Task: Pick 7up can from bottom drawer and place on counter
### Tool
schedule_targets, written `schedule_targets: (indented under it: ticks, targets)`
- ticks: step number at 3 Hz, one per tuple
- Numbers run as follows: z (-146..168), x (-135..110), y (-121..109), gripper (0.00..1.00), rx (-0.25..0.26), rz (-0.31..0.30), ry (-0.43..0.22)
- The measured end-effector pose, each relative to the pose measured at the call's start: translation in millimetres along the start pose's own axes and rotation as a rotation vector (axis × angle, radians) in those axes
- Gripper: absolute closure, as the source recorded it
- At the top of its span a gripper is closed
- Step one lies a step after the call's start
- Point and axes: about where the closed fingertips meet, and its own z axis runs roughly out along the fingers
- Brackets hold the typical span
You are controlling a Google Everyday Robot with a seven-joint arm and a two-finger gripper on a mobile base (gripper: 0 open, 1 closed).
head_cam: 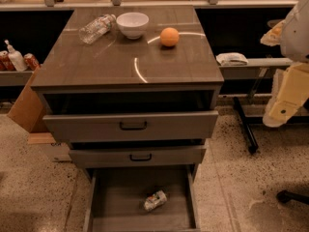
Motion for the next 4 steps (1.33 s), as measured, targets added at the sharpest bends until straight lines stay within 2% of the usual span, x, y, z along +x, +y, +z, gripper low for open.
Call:
schedule_targets:
  ticks: [2, 3, 4]
  targets:
    - [11, 2, 0, 0.0, 0.005, 0.009, -0.02]
    - [55, 4, 21, 0.0, -0.035, 0.014, -0.112]
    - [131, -5, 52, 0.0, -0.068, 0.061, -0.277]
